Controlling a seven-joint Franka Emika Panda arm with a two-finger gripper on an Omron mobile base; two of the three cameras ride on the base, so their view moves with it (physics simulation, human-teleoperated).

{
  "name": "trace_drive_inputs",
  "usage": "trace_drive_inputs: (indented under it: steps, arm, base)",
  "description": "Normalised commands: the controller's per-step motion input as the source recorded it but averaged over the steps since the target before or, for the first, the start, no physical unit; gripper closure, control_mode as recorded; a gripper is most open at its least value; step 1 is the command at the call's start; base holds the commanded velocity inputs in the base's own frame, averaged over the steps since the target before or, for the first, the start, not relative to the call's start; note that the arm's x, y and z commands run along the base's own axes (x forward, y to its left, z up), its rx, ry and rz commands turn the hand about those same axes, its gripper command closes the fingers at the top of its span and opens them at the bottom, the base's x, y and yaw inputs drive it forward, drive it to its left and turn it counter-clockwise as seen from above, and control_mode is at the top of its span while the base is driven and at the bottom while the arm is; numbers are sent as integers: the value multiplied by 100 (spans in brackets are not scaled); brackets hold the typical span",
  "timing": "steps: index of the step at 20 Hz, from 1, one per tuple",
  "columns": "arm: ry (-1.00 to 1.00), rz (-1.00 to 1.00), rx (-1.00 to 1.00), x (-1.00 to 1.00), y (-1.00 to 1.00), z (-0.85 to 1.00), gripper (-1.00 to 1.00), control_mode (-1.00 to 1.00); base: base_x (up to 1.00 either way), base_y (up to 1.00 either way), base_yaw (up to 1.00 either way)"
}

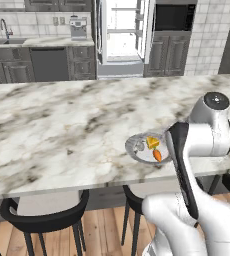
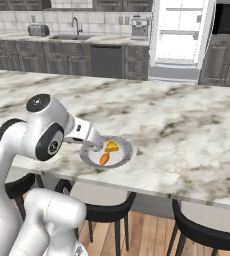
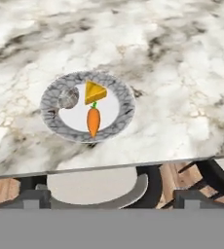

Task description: Take the cheese, fish, and carrot from the fridge and place them on the plate on the dining counter to create an appetizer plate.

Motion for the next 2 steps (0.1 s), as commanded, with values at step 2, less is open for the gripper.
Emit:
trace_drive_inputs:
  steps: [2]
  arm:
    - [24, 0, 0, -76, 0, 10, -100, -100]
  base:
    - [0, 0, 0]
